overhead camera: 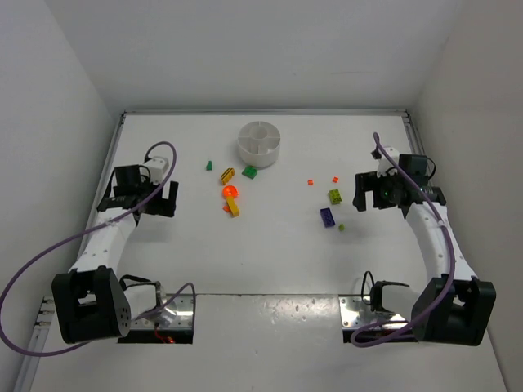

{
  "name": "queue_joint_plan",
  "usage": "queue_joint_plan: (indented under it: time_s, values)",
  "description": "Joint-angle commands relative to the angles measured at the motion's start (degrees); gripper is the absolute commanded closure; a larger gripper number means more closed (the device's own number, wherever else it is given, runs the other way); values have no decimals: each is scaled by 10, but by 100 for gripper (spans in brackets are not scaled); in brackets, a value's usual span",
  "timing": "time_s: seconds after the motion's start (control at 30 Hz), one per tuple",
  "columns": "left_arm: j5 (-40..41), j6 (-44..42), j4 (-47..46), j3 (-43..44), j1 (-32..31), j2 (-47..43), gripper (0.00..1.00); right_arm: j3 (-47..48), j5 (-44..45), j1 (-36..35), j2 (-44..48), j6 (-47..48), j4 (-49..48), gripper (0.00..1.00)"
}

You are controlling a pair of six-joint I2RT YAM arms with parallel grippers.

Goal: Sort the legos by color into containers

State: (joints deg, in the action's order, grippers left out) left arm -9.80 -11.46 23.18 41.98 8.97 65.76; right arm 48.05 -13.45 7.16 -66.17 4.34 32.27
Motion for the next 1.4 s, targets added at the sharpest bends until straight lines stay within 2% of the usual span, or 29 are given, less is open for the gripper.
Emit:
queue_joint_plan:
  time_s: [0.0, 0.2, 0.33, 0.4, 0.53, 0.63, 0.7, 0.9, 1.0, 1.17, 1.37]
  values:
    - [-18, 3, -9, 38, 5, -11, 0, -1, 11, 2, 17, 28, 2, 0]
    - [-30, 30, 10, 71, 5, -36, 0, -1, 50, -3, 28, 11, -9, 0]
    - [-41, 30, 22, 71, 5, -41, 0, 5, 82, -8, 28, -28, -4, 0]
    - [-41, 30, 22, 65, 5, -41, 0, 6, 75, -8, 28, -17, 4, 0]
    - [-41, 30, 22, 60, 5, -41, 0, 24, -6, -8, -3, 27, 28, 15]
    - [-41, 30, 22, 60, 5, -41, 0, 82, -11, -21, -64, 33, 67, 29]
    - [-41, 30, 22, 60, 5, -36, 0, 134, -6, -26, -133, 33, 111, 33]
    - [-36, 30, 22, 50, 5, -36, 0, 231, -1, -87, -206, 18, 182, 33]
    - [-36, 30, 17, 50, 5, -31, 0, 279, -1, -118, -268, 4, 220, 29]
    - [-30, 30, 17, 50, 5, -26, 0, 305, 26, -192, -327, -13, 227, 29]
    - [-24, 35, 6, 50, 5, -26, 0, 303, 73, -237, -375, -40, 219, 29]
